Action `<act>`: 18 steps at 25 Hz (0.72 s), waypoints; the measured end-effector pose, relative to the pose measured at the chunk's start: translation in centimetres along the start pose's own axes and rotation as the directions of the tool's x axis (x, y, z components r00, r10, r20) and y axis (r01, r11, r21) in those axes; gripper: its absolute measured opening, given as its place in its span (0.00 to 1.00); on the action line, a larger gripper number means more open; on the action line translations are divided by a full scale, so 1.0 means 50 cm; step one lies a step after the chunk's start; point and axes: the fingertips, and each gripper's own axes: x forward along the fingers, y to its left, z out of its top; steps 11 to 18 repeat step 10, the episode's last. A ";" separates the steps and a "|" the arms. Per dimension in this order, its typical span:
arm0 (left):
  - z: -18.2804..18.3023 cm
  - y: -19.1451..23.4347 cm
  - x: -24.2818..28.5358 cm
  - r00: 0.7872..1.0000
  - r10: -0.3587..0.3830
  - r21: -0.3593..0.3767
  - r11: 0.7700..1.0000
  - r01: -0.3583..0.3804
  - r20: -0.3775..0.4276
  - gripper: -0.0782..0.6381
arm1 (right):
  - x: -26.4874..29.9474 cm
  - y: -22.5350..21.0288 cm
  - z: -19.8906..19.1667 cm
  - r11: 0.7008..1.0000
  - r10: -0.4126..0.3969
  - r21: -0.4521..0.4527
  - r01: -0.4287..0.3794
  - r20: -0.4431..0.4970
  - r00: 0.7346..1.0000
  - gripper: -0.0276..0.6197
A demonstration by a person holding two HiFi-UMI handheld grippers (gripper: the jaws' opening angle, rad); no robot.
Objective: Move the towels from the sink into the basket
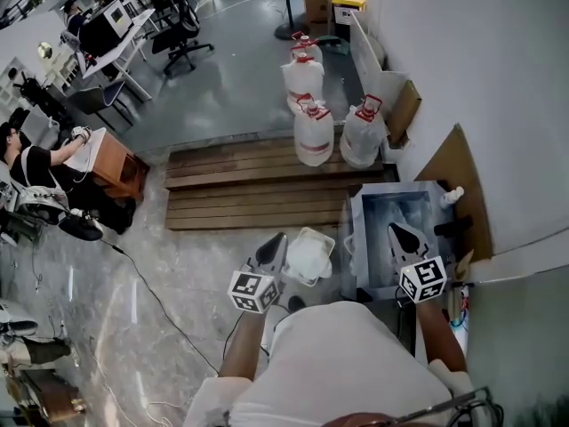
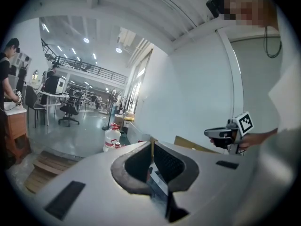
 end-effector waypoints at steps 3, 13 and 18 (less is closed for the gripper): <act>-0.002 -0.001 0.001 1.000 0.001 0.002 1.000 -0.001 -0.002 0.13 | 0.003 0.002 0.001 1.000 0.005 0.002 -0.005 0.003 1.000 0.05; -0.003 0.000 -0.008 1.000 0.013 -0.007 1.000 -0.013 -0.004 0.13 | 0.002 0.005 0.002 1.000 0.012 0.009 -0.012 0.004 1.000 0.05; -0.003 0.000 -0.008 1.000 0.013 -0.007 1.000 -0.013 -0.004 0.13 | 0.002 0.005 0.002 1.000 0.012 0.009 -0.012 0.004 1.000 0.05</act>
